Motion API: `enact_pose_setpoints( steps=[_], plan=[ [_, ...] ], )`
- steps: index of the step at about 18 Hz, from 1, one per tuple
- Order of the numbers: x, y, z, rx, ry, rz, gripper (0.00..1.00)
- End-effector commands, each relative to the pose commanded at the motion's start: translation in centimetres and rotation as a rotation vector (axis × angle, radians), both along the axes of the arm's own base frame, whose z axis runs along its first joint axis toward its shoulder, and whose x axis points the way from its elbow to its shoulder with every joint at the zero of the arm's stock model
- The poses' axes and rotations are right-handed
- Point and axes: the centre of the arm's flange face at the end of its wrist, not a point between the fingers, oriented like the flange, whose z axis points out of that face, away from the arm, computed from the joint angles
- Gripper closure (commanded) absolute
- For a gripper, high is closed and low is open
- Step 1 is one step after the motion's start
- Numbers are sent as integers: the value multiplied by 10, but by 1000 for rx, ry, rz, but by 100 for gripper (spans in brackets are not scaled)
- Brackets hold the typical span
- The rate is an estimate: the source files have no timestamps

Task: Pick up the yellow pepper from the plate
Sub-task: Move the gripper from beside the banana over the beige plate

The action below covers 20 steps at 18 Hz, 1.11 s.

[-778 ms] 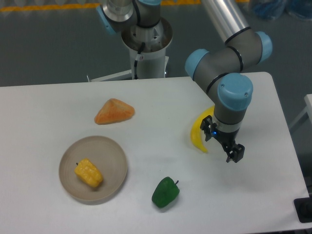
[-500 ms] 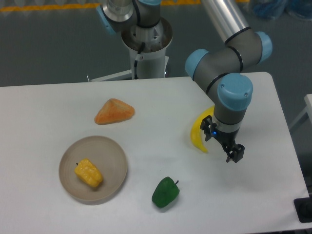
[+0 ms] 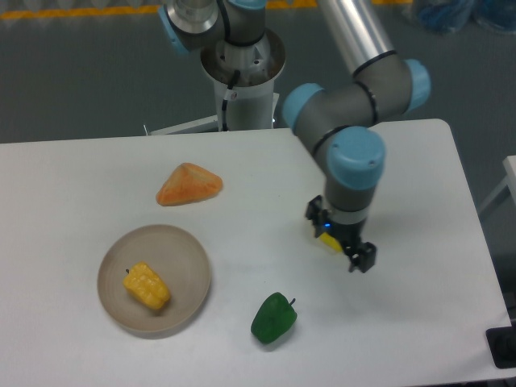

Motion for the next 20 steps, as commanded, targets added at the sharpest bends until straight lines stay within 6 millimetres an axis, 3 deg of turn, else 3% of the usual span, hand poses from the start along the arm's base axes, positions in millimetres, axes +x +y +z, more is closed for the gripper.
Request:
enact_pose_setpoints(
  steps=[2, 7, 10, 12, 16, 20],
  plan=[
    [42, 1, 0, -6, -2, 40, 0],
    [117, 15, -6, 6, -41, 220, 0],
    [163, 28, 2, 31, -51, 267, 0],
    [195, 34, -12, 15, -62, 314, 0],
    [233, 40, -30, -4, -81, 496, 0],
    [247, 48, -34, 14, -99, 670, 0]
  ],
)
